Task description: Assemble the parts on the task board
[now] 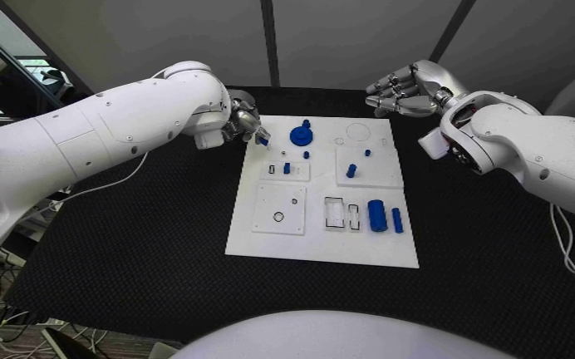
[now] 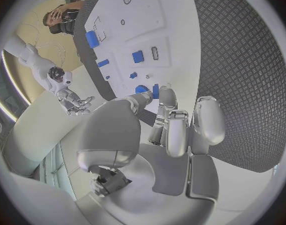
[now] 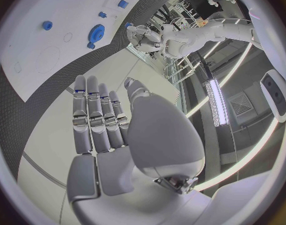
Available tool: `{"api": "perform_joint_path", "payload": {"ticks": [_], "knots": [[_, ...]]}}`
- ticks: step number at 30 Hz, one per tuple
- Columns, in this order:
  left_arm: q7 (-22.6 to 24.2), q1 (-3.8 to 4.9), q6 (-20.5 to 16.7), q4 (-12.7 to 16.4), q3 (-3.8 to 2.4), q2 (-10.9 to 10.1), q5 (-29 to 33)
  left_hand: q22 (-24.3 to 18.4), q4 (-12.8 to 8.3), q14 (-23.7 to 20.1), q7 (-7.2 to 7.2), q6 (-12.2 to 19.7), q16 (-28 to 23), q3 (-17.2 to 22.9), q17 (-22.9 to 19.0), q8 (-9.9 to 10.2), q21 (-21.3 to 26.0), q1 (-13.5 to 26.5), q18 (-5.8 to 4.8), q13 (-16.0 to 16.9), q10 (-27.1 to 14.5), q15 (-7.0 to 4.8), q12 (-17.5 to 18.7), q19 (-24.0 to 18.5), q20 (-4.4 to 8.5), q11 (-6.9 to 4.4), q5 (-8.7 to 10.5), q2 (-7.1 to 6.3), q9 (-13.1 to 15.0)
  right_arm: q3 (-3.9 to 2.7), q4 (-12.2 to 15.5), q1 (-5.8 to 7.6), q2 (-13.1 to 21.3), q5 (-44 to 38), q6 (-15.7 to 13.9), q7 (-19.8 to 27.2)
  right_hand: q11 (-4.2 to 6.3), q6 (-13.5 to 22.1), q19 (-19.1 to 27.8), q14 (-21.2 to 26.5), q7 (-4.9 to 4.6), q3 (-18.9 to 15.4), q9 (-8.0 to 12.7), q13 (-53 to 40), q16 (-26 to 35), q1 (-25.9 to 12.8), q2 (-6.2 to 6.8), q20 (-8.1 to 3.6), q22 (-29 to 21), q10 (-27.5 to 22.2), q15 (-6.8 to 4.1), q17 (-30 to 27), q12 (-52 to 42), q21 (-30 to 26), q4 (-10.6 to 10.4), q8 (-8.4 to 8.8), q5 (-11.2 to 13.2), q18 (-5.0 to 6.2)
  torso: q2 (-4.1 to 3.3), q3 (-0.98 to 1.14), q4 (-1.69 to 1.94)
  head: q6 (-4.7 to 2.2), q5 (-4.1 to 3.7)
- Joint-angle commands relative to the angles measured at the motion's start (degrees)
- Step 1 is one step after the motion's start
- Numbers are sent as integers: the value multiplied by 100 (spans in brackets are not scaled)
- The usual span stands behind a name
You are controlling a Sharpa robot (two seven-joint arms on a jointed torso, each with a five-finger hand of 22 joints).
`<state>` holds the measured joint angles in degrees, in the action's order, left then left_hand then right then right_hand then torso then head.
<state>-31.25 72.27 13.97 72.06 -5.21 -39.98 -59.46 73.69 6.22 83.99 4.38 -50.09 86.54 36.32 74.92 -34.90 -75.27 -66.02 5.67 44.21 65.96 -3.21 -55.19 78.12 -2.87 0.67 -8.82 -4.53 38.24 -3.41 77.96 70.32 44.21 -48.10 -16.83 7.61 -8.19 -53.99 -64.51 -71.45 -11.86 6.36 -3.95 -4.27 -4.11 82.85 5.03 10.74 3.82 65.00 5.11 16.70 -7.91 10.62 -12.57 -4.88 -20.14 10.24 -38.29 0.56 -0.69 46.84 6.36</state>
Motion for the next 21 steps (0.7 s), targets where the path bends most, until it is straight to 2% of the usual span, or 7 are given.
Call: {"api": "perform_joint_path", "payload": {"ticks": [1, 4, 10, 15, 21], "knots": [[-119, -28, -633, 279, 31, -120, 288, 24, -665, 477, -57, -11, 29, 722, 1158, -47, -32, 77, -125, 9, 160, -36, -24, 56, -5, -103, -32, -25, 11, -5, 5, 9, 5, -9, 33, 15, 6, -31, 10, 42, -21, 7, -2, 5, 19, -9, -32, 31, -4, -28, -17, -9, 3, -16, 17, 9, -29, 32, -3, 6, 13, 1, 20], [-161, -69, -776, 547, 94, -253, 257, 37, -689, 484, -62, -18, 44, 786, 1173, -67, -40, 120, -127, 14, 183, -42, -31, 66, 1, -108, -48, -48, 20, -5, 1, 9, 1, -9, 40, 13, 6, -31, 10, 42, -21, 7, -2, 5, 19, -9, -32, 31, -4, -28, -17, -9, 3, -16, 17, 9, -29, 32, -3, 13, 26, 12, 27], [-231, -192, -873, 929, 201, -402, 117, 51, -703, 489, -65, -21, 54, 827, 1183, -81, -49, 150, -130, 12, 194, -46, -31, 76, 5, -111, -55, -61, 26, -5, -10, 9, -3, -9, 55, 7, 6, -31, 10, 42, -21, 7, -2, 5, 19, -9, -32, 31, -4, -28, -17, -9, 3, -16, 17, 9, -29, 32, -8, 8, 15, 21, 55], [-251, -284, -887, 1057, 229, -427, -25, 58, -707, 491, -66, -22, 59, 840, 1189, -85, -55, 160, -132, 18, 202, -47, -36, 82, 6, -113, -56, -65, 28, -5, -11, 9, -3, -9, 62, 4, 6, -31, 10, 42, -21, 7, -2, 5, 19, -9, -32, 31, -4, -28, -17, -9, 3, -16, 17, 9, -29, 32, -12, 6, 4, 30, 51], [-284, -330, -785, 1119, 244, -419, -94, 75, -735, 496, -73, -30, 70, 902, 1200, -107, -66, 200, -135, 36, 229, -53, -51, 95, 12, -120, -84, -89, 38, -4, -14, 9, -5, -9, 70, 3, 6, -31, 10, 42, -21, 7, -2, 5, 19, -9, -32, 31, -4, -28, -17, -9, 3, -16, 17, 9, -29, 32, -13, 6, 4, 53, 47]]}}
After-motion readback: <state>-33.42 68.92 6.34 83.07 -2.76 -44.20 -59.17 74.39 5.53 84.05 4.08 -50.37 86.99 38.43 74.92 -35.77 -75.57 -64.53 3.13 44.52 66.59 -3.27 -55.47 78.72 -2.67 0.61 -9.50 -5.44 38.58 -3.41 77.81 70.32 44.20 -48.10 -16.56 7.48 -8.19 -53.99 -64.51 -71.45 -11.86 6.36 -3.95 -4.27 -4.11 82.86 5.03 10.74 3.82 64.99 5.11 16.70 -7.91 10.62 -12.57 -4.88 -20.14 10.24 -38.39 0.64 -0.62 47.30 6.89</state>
